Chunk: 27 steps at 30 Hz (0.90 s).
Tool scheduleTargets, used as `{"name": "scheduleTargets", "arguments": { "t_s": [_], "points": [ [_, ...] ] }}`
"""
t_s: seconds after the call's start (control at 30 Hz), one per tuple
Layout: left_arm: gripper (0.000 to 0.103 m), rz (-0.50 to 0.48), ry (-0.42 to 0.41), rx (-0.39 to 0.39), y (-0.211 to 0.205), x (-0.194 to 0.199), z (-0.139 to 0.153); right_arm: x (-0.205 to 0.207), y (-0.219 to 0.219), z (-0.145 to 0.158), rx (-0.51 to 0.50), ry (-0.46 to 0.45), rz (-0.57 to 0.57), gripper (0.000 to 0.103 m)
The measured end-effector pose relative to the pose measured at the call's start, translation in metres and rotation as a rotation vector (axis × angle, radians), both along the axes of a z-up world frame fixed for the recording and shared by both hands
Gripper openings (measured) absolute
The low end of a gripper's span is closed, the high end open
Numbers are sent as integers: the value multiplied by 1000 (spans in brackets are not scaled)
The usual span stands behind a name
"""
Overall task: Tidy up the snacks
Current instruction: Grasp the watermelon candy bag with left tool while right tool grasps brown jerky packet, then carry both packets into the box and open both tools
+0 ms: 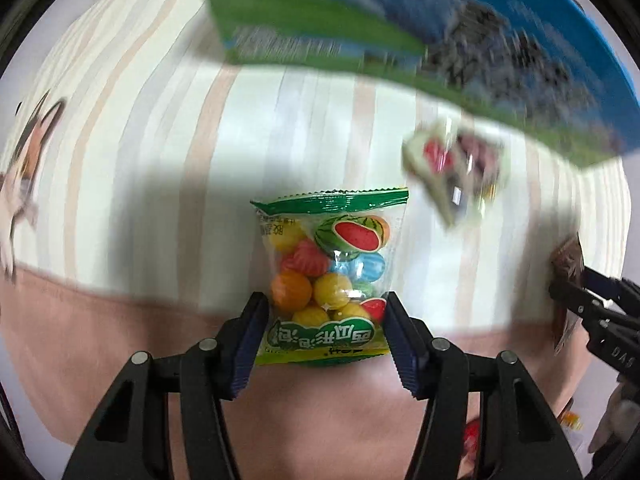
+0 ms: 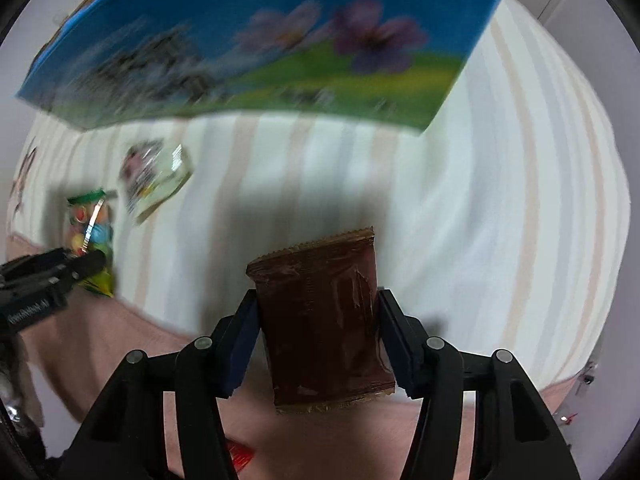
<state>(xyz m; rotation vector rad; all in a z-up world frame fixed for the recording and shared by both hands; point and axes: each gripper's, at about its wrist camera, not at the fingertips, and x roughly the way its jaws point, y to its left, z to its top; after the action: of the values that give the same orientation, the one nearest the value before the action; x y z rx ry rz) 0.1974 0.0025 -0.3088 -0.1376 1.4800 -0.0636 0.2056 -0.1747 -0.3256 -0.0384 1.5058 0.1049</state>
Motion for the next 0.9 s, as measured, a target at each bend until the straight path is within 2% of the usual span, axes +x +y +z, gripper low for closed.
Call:
{"name": "scheduleTargets", "arguments": {
  "t_s": [0.13, 0.23, 0.27, 0.33, 0.47, 0.6, 0.73, 0.83, 0.9],
  "points": [
    [55, -21, 25, -4, -1, -35, 1, -31, 8, -5, 103, 66, -31, 60],
    [56, -11, 59, -16, 0, -44, -9, -41, 8, -13, 148, 96, -91, 61],
    [56, 3, 91, -20, -2, -43, -17, -41, 8, -16, 144, 102, -104, 61],
    [57, 18, 104, -17, -2, -36, -26, -43, 10, -19, 129, 100, -127, 63],
    [56, 26, 65, -1, -16, -32, -26, -45, 25, -28, 61, 91, -96, 69],
    [50, 27, 33, 9, -20, -34, -13, -50, 39, -31, -25, 36, -54, 60],
    [50, 18, 10, -5, -29, -38, 6, -61, 39, -22, 39, -1, -104, 59],
    [50, 18, -8, -33, -23, -43, 33, -61, 29, -11, 112, -5, -153, 59],
    [50, 14, -29, -57, -35, -46, 50, -59, 19, 3, 156, -18, -175, 59]
  ]
}}
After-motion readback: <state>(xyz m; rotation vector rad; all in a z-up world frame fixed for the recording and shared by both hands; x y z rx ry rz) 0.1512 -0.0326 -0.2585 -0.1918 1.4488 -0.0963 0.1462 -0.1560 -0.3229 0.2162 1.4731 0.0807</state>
